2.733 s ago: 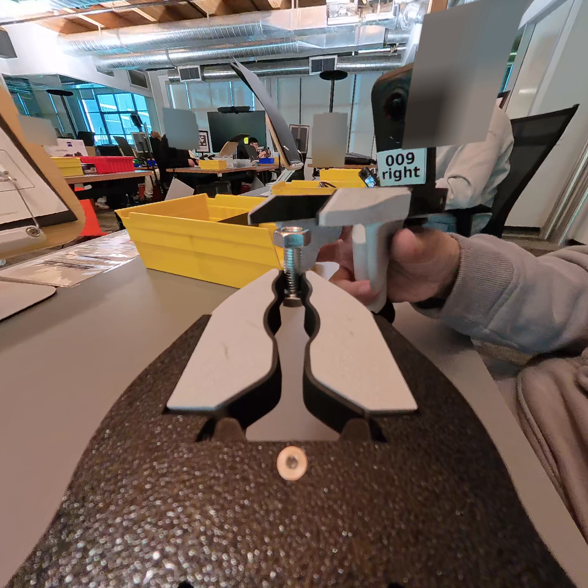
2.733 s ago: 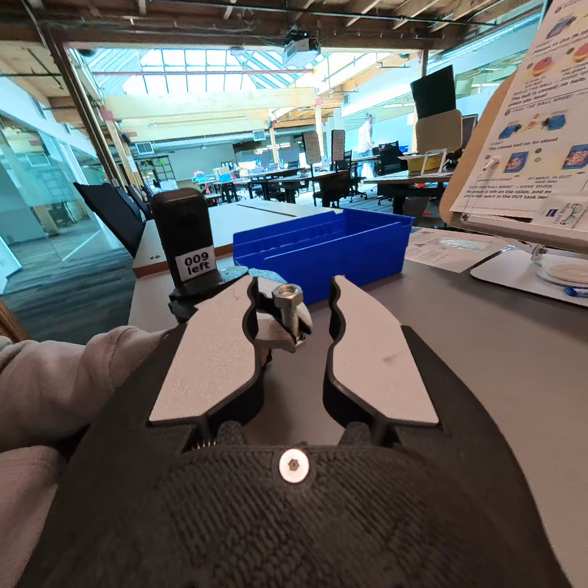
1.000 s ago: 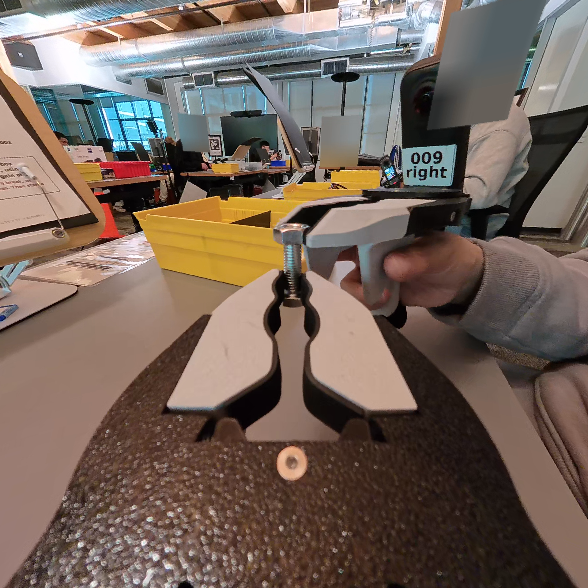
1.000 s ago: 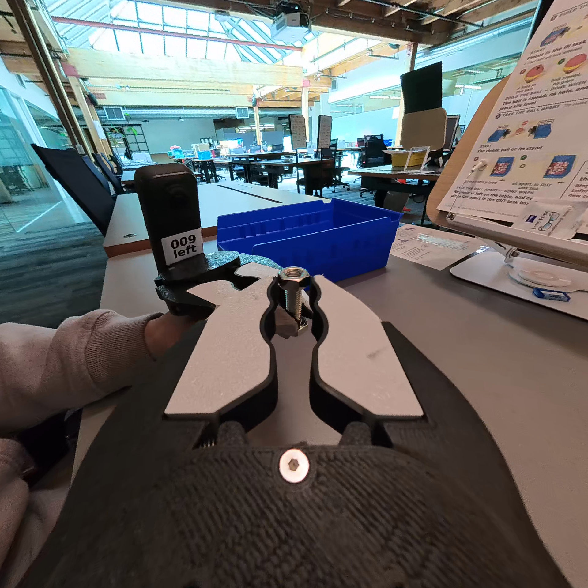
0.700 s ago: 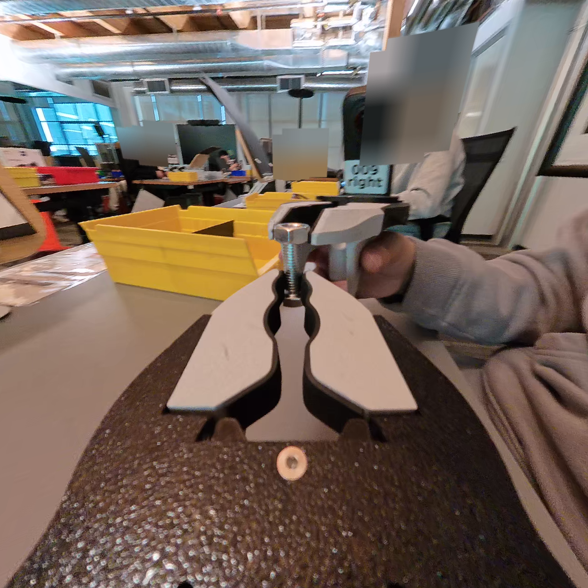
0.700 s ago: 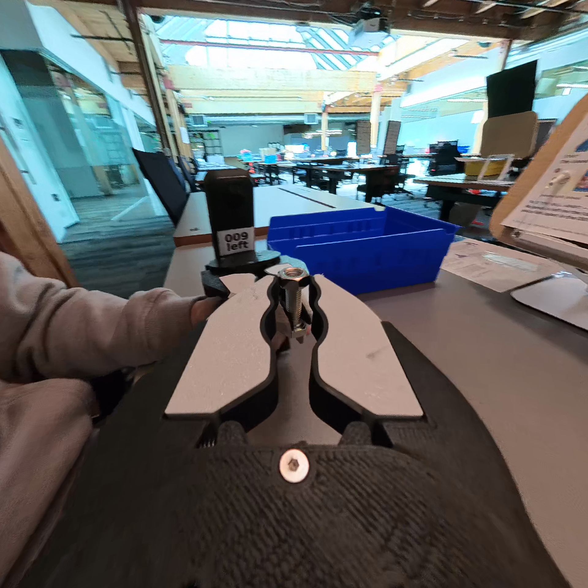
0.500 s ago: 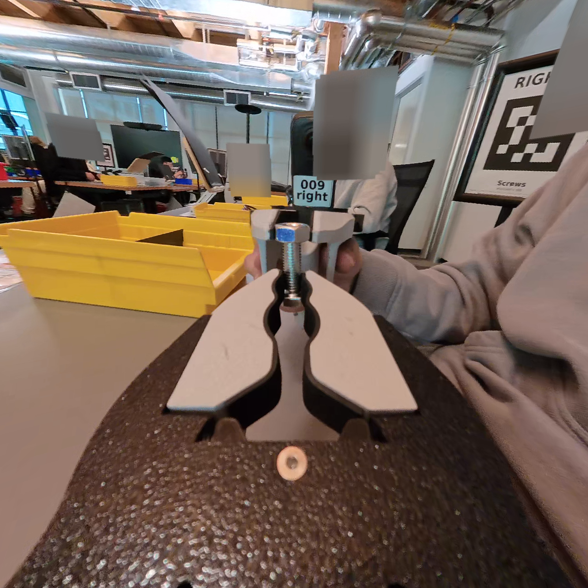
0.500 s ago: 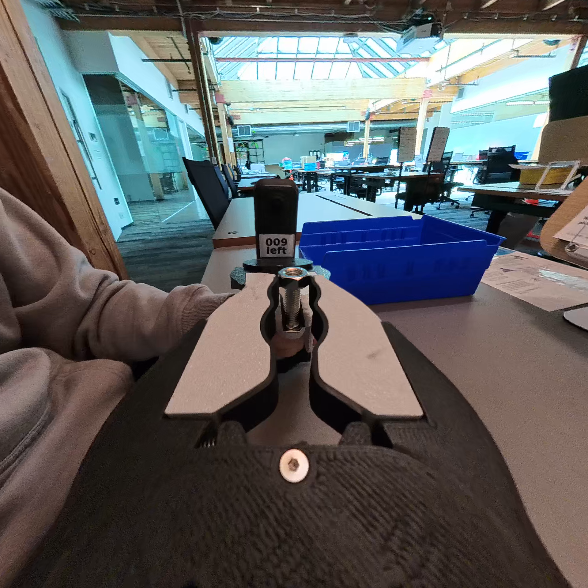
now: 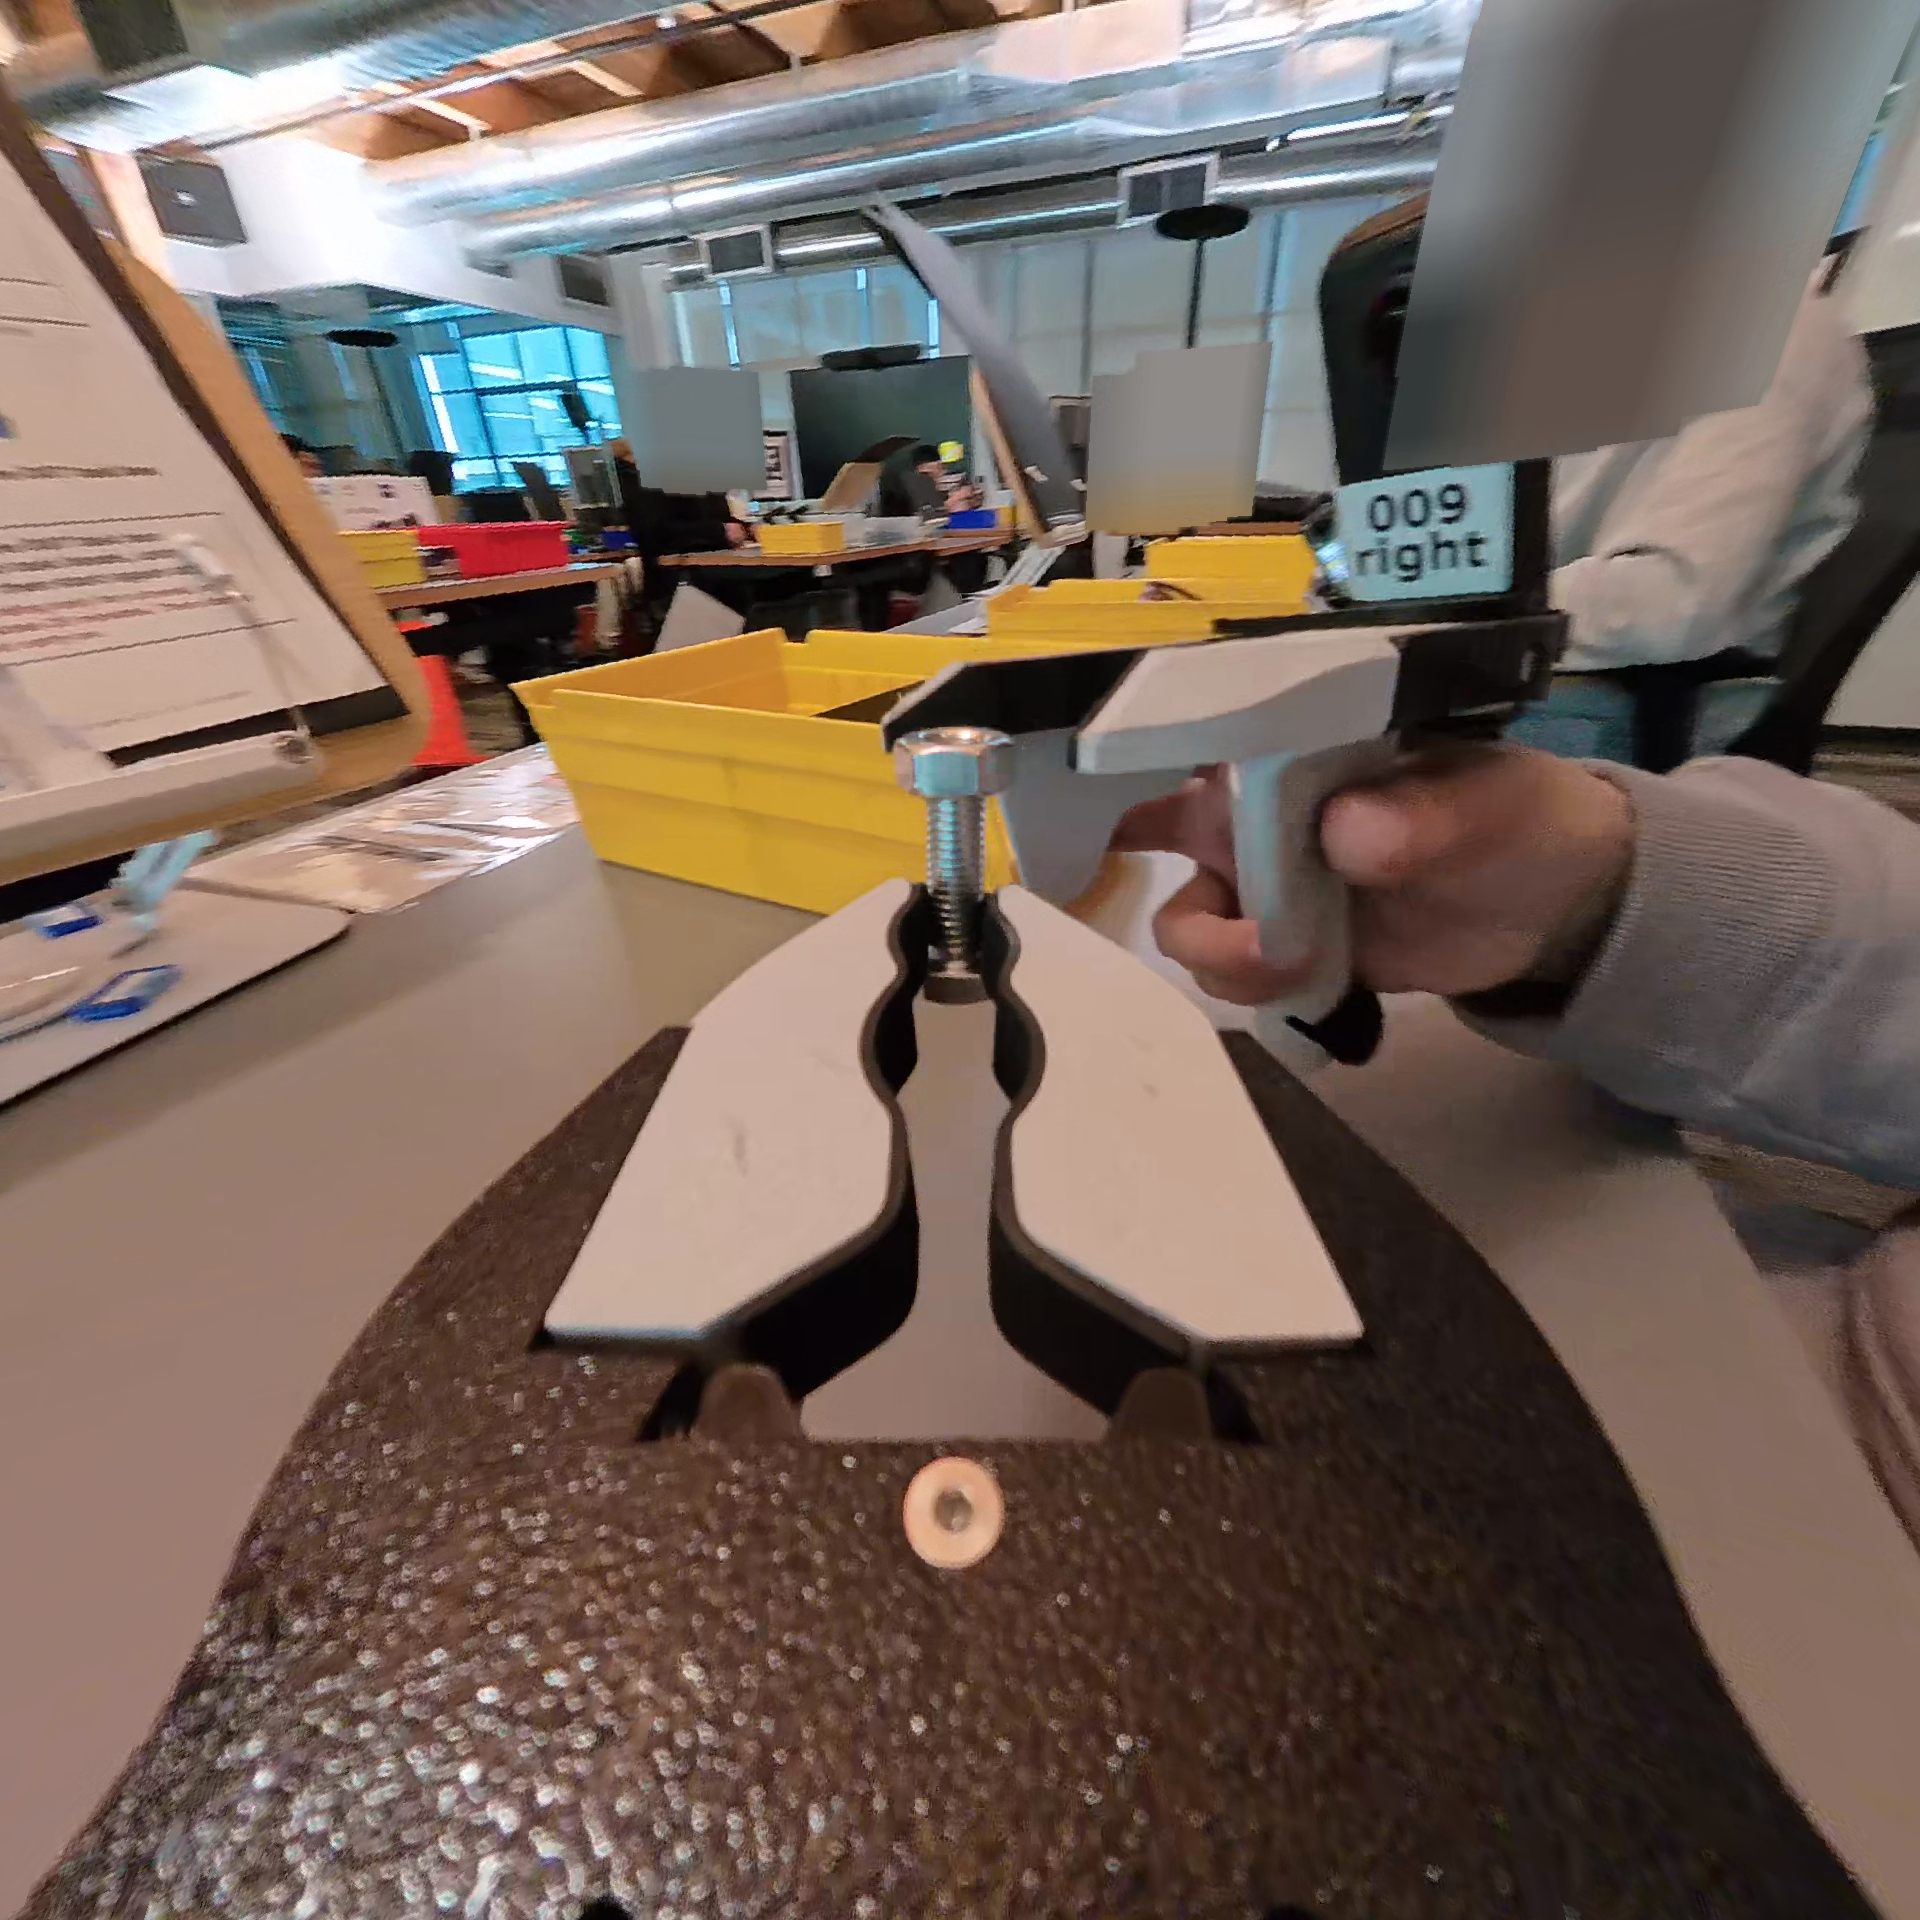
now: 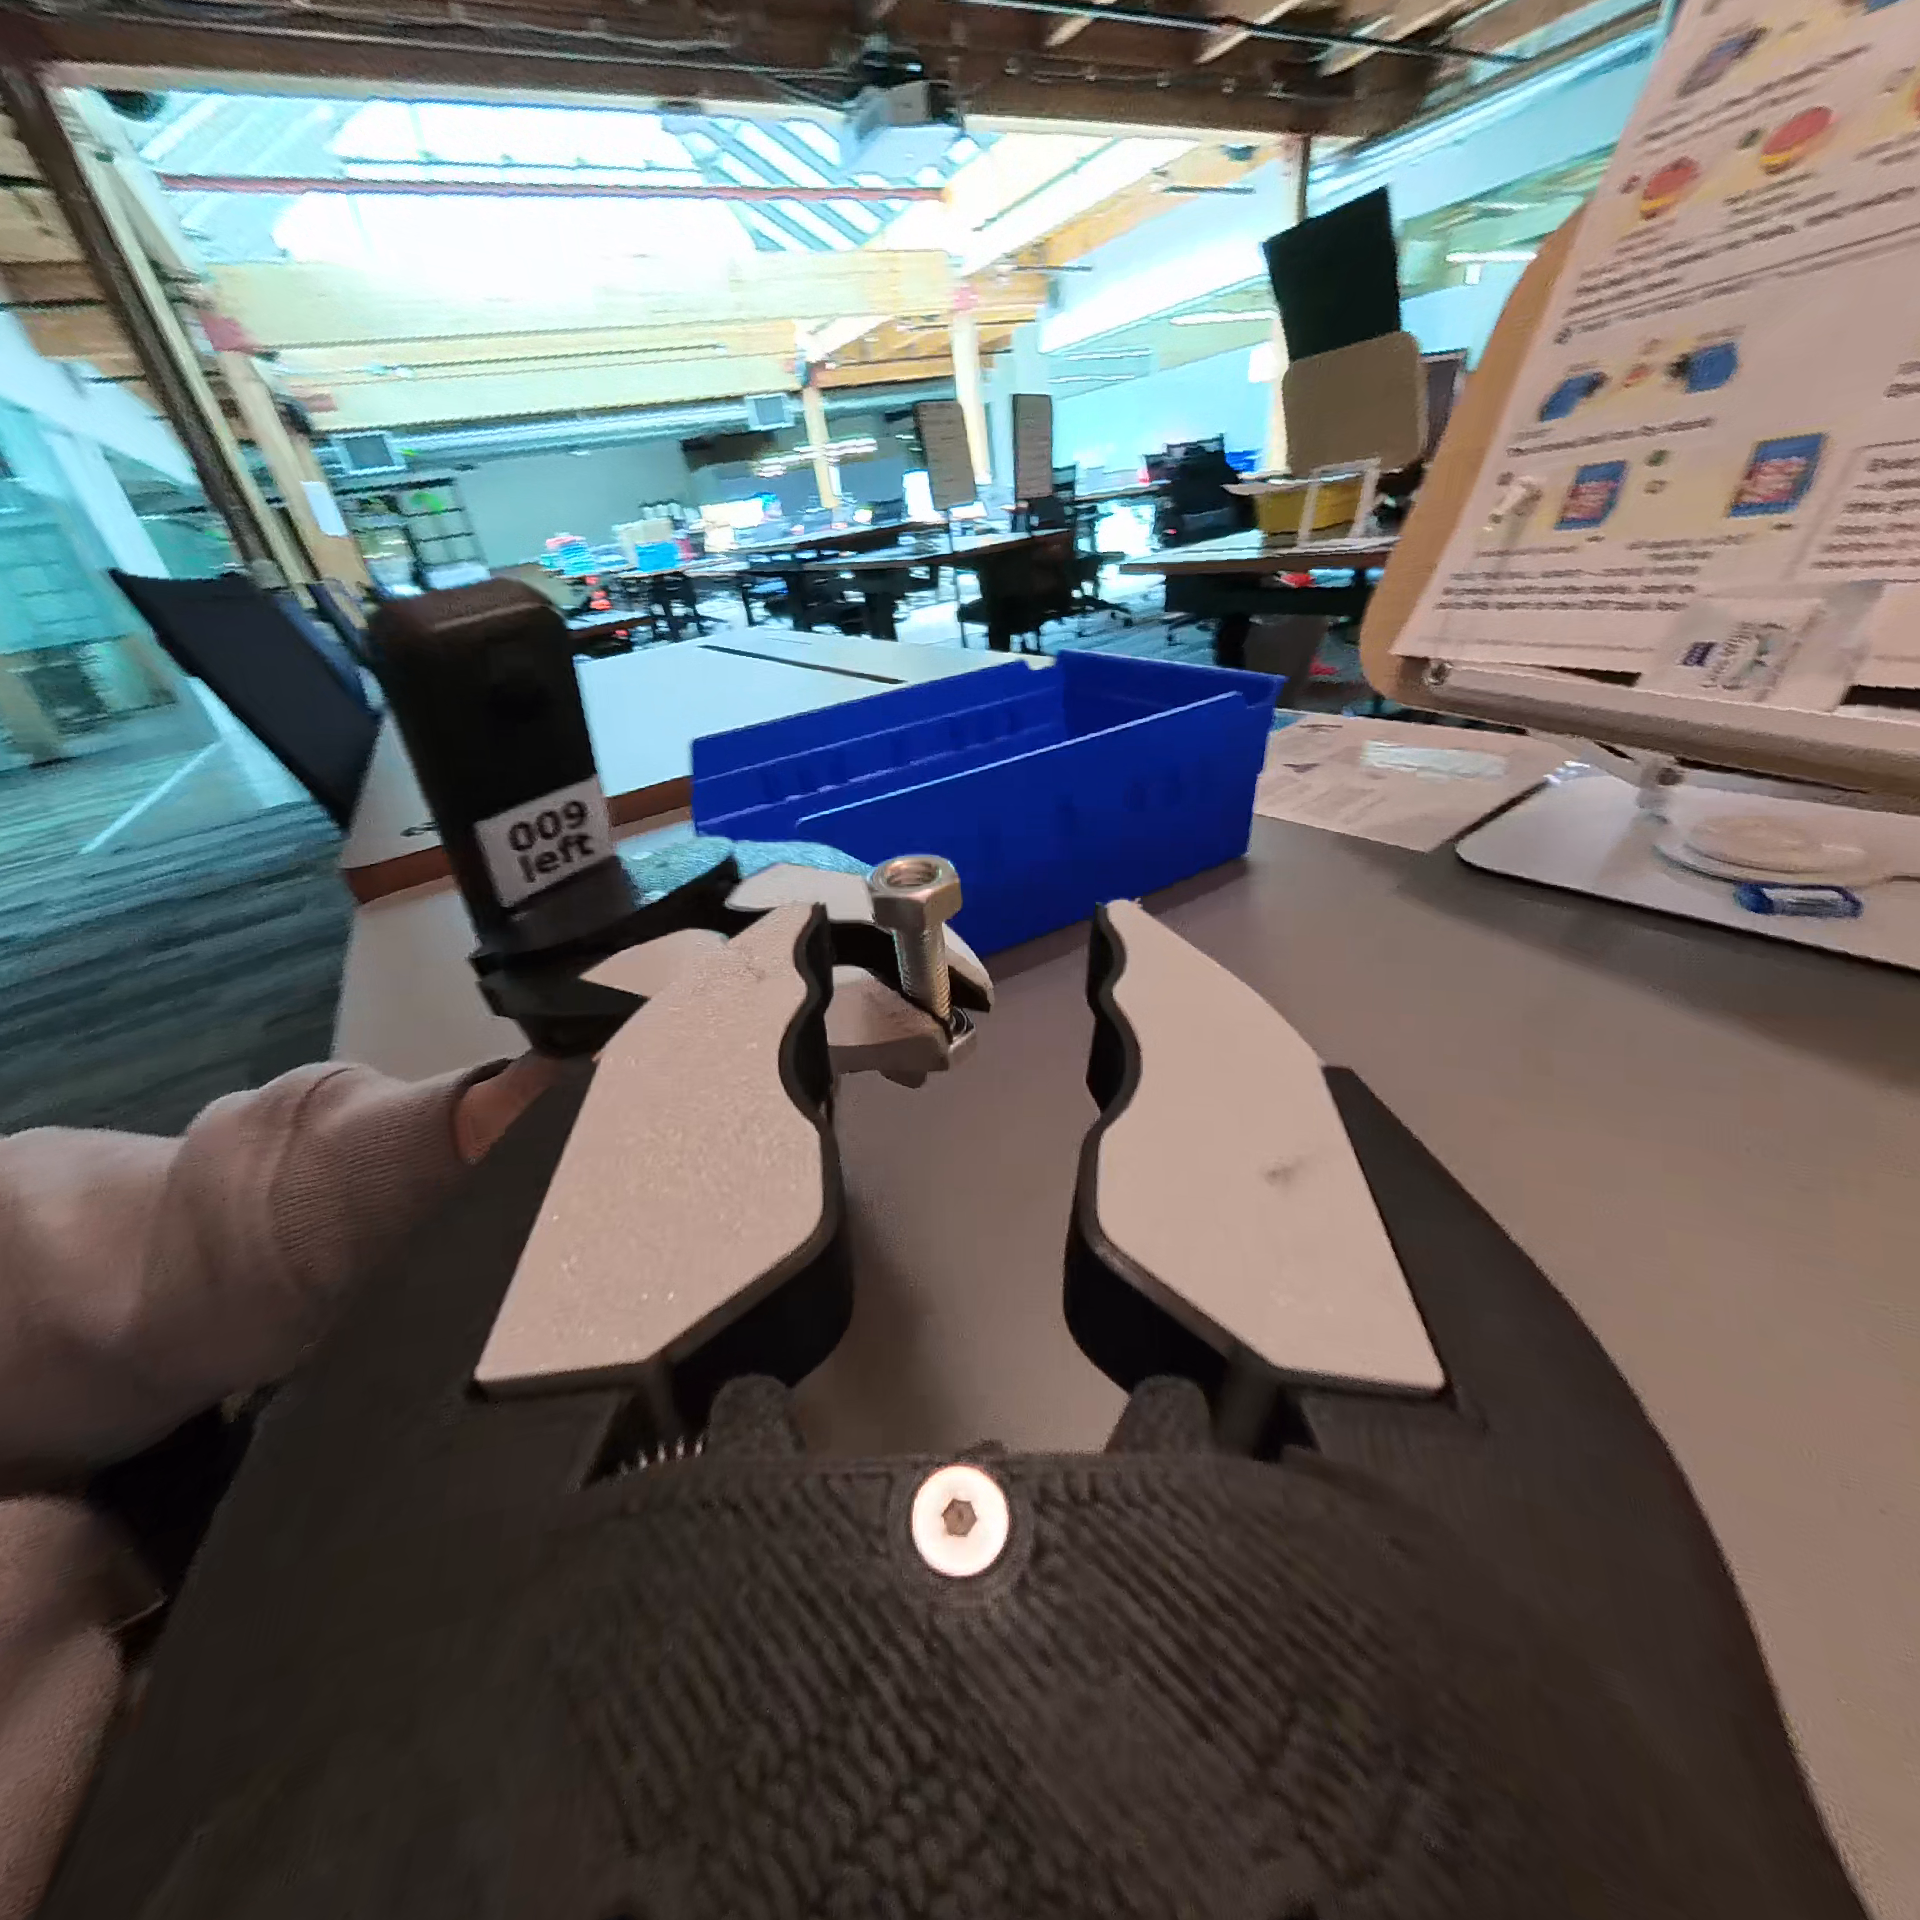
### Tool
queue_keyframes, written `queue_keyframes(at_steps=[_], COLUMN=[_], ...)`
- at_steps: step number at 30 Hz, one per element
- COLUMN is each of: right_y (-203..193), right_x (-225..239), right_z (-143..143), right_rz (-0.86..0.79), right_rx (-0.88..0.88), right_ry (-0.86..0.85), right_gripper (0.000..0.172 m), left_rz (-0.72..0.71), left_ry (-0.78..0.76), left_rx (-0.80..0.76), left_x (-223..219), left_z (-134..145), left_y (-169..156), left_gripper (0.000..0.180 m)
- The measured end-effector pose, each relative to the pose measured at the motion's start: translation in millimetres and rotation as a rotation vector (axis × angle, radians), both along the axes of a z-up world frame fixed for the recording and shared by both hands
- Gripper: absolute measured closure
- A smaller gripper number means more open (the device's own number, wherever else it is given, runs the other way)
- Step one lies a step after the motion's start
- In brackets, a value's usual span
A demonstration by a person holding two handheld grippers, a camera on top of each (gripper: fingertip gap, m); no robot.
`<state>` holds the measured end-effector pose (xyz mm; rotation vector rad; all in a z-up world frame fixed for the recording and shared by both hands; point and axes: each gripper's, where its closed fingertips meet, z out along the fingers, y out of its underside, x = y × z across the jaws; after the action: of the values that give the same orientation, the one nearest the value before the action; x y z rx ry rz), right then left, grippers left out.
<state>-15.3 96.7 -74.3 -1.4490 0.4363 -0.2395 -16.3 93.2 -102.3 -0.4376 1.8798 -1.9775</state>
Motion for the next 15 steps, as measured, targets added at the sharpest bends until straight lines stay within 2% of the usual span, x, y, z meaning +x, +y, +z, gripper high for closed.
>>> queue_keyframes(at_steps=[2, 9, 11, 15], right_y=[6.2, 9.7, 9.7, 10.1], right_x=[-0.2, -3.5, -3.2, -5.6], right_z=[-6.0, -0.8, -3.0, -2.7], right_rz=[-0.025, -0.062, -0.061, -0.034], right_rx=[-0.020, 0.004, -0.007, -0.031], right_ry=[-0.011, -0.052, -0.050, -0.076], right_gripper=[0.124, 0.143, 0.154, 0.154], left_rz=[0.018, 0.017, 0.015, -0.005], left_ry=[-0.007, -0.014, -0.016, -0.013], left_rx=[0.014, 0.037, 0.043, 0.035], left_x=[1.6, 0.5, 0.2, -1.5], left_z=[-0.9, -3.0, -3.4, -3.1], left_y=[1.3, -1.6, -2.1, -3.0], left_gripper=[0.172, 0.172, 0.172, 0.172])
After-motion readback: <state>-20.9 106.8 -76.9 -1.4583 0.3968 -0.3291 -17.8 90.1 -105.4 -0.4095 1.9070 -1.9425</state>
